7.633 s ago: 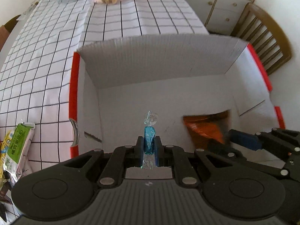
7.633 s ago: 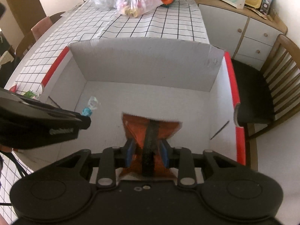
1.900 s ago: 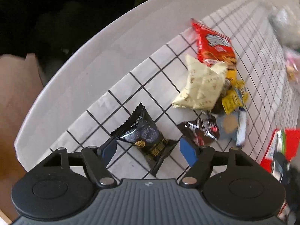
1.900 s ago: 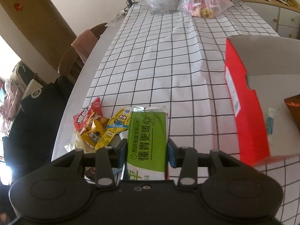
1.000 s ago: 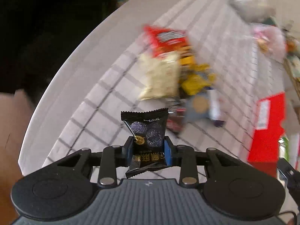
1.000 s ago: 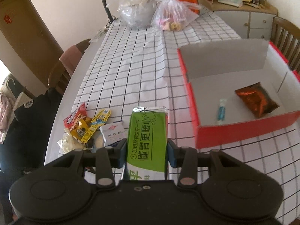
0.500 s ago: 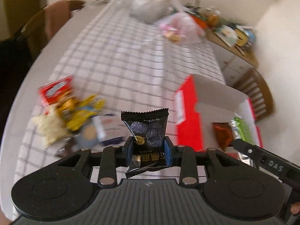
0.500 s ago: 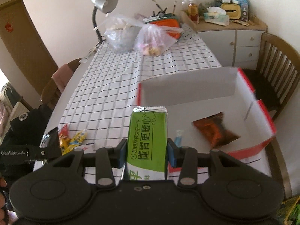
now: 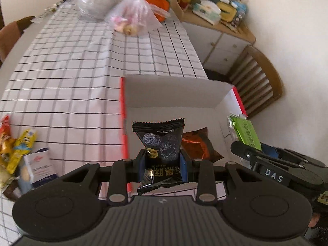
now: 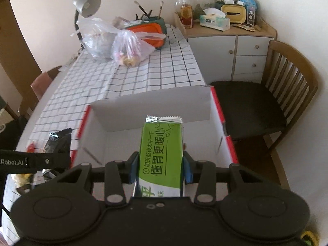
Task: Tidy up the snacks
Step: 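Carry the green packet and black candy packet over the red box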
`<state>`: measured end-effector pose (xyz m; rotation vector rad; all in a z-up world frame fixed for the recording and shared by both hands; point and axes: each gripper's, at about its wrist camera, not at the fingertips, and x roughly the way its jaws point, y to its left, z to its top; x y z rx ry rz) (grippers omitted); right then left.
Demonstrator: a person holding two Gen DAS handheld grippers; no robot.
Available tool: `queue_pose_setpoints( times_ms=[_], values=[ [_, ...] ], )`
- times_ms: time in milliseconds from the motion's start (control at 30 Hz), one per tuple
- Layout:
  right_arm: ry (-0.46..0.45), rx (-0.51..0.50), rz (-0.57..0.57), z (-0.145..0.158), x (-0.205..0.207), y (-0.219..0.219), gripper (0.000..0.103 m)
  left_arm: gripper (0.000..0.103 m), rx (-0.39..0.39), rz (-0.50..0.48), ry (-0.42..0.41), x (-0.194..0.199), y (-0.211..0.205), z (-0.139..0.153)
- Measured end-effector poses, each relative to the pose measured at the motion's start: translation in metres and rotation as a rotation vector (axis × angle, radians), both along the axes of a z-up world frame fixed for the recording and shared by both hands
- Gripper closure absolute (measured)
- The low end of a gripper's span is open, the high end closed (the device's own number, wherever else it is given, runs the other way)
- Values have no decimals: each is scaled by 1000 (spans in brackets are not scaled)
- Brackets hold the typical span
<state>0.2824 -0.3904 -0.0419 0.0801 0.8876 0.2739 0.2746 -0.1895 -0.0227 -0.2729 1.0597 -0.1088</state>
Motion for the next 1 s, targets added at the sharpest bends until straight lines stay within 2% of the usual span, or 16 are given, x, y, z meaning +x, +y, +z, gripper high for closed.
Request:
queue_pose_setpoints(
  times_ms=[367,800,1000],
  values=[
    [60,-55,80,-41,47,3,62,71,34,5,107,53,-29,-50],
    [115,-79,142,-70,53,11,62,71,78,-2,170,75,-40,-89],
    [112,-79,150,-70,52,11,58,61,83,1,174,74,-43,-96]
  ],
)
